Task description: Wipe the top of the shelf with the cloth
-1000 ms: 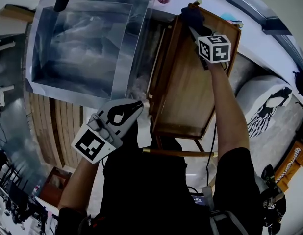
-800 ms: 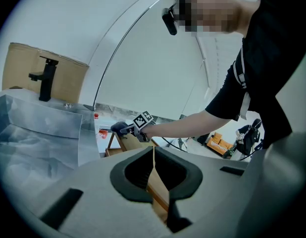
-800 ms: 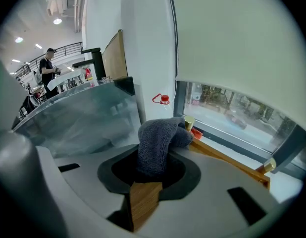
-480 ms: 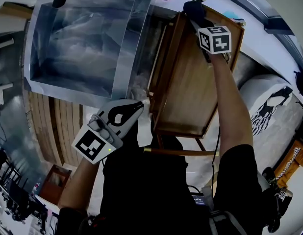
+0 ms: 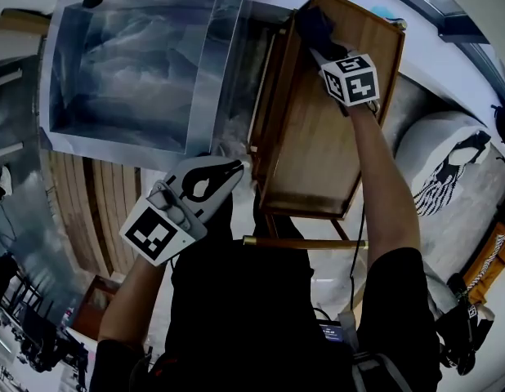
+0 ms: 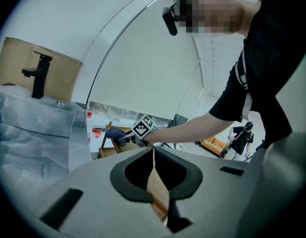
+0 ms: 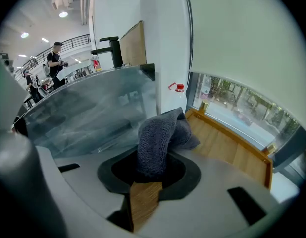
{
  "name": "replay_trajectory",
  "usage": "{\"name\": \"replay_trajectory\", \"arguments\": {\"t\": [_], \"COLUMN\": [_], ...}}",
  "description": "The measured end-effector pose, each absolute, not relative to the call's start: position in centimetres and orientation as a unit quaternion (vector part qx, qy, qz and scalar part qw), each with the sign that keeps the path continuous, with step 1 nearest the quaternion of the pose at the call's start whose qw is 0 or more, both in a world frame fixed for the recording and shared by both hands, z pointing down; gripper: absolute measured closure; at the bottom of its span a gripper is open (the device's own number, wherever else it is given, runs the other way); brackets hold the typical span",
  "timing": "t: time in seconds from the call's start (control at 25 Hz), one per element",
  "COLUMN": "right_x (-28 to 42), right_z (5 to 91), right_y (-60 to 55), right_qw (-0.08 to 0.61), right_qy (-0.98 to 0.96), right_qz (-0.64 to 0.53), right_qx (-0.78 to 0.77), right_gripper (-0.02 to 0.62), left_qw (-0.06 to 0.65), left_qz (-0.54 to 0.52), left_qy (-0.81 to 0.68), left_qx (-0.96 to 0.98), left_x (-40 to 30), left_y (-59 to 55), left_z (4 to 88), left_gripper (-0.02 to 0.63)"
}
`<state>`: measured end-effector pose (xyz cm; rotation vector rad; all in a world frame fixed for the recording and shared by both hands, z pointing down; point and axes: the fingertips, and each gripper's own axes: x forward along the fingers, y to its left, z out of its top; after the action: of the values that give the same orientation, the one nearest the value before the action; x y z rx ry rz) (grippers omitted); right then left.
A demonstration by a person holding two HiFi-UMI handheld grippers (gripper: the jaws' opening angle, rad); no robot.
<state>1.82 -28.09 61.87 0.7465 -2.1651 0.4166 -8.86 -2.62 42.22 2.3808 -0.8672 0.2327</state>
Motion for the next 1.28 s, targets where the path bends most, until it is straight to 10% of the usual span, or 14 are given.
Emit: {"name": "replay_trajectory", "arguments": {"t": [1.28], "right_x": [2.2], "right_z": [62.8], "right_y": [-11.0], "right_qw": [0.426], "right_qy": [-0.855], "right_qz": [0.170], "right_qx": [0.243], "right_gripper": [0.506], "left_qw": [0.276], "left_qz": [0.093], "left_qy": [-0.271], "left_qx": [0.918], "left_x": [-6.6], "left_y": [2.6], "left_z": [41.0], "left_gripper": [0.578]}}
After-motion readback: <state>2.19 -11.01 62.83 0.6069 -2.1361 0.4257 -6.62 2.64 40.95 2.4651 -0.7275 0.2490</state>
